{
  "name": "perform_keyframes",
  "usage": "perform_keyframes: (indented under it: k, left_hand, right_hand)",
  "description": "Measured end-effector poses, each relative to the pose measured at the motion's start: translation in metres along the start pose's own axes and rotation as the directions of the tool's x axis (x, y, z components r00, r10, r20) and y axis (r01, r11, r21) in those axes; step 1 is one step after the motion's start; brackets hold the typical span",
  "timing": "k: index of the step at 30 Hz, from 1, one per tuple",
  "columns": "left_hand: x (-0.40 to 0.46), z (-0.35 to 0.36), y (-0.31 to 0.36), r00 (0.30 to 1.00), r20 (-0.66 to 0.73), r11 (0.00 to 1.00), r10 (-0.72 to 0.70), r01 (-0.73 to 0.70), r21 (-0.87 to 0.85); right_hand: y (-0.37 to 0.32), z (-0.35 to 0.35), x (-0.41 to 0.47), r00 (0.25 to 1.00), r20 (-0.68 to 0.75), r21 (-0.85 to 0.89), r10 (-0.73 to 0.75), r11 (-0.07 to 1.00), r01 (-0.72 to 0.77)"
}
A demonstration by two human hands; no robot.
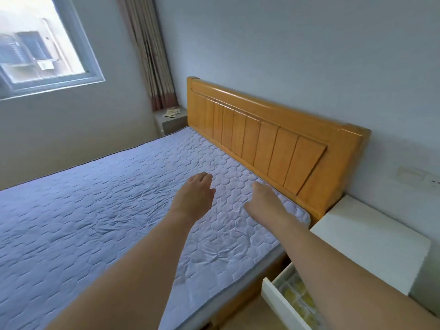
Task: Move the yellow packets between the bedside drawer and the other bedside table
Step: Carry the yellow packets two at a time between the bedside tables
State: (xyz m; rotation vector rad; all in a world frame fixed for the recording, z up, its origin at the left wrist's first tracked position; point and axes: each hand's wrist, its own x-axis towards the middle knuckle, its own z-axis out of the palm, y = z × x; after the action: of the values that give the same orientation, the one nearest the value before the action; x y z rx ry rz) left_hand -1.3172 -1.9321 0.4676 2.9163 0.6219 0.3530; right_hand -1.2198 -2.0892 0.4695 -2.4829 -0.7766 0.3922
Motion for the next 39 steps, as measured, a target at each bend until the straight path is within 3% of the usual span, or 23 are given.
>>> perform_keyframes:
  k: [4, 8, 14, 19, 24, 29, 33, 39]
  left_hand:
    - [-0.081, -0.050, -0.090, 0.976, -0.073, 0.978, -0.203, 0.206, 0.033]
    - [-0.191, -0.102, -0.184, 0.898, -0.162, 0.907, -0.410, 0.420, 0.034]
    - [-0.413, -0.179, -0.325, 0.703, -0.281, 0.723, -0.654, 0.690, 0.045]
    - [-0.617, -0.249, -0.417, 0.494, -0.378, 0.517, -0.783, 0.855, 0.045]
    - [-0.784, -0.306, -0.472, 0.345, -0.402, 0.358, -0.848, 0.933, 0.045]
    - [-0.896, -0.332, -0.533, 0.204, -0.410, 0.232, -0.889, 0.973, -0.018]
    - [-0.953, -0.337, -0.604, 0.162, -0.388, 0.188, -0.907, 0.982, -0.032]
    - [-1.019, -0.376, -0.757, 0.165, -0.402, 0.174, -0.901, 0.985, 0.016]
  right_hand:
    - [-0.103, 0.045, -0.025, 0.976, 0.110, -0.028, -0.189, 0.981, 0.193]
    - [-0.218, 0.110, -0.074, 0.901, 0.218, -0.050, -0.375, 0.918, 0.394]
    - [-0.399, 0.243, -0.213, 0.693, 0.379, 0.028, -0.613, 0.757, 0.653]
    - [-0.533, 0.351, -0.353, 0.501, 0.443, 0.118, -0.743, 0.603, 0.789]
    - [-0.639, 0.432, -0.467, 0.322, 0.467, 0.185, -0.823, 0.447, 0.875]
    - [-0.728, 0.511, -0.557, 0.201, 0.499, 0.253, -0.843, 0.363, 0.897]
    - [-0.793, 0.584, -0.601, 0.138, 0.540, 0.281, -0.830, 0.333, 0.900]
    - [-0.929, 0.696, -0.637, 0.109, 0.510, 0.335, -0.853, 0.313, 0.889]
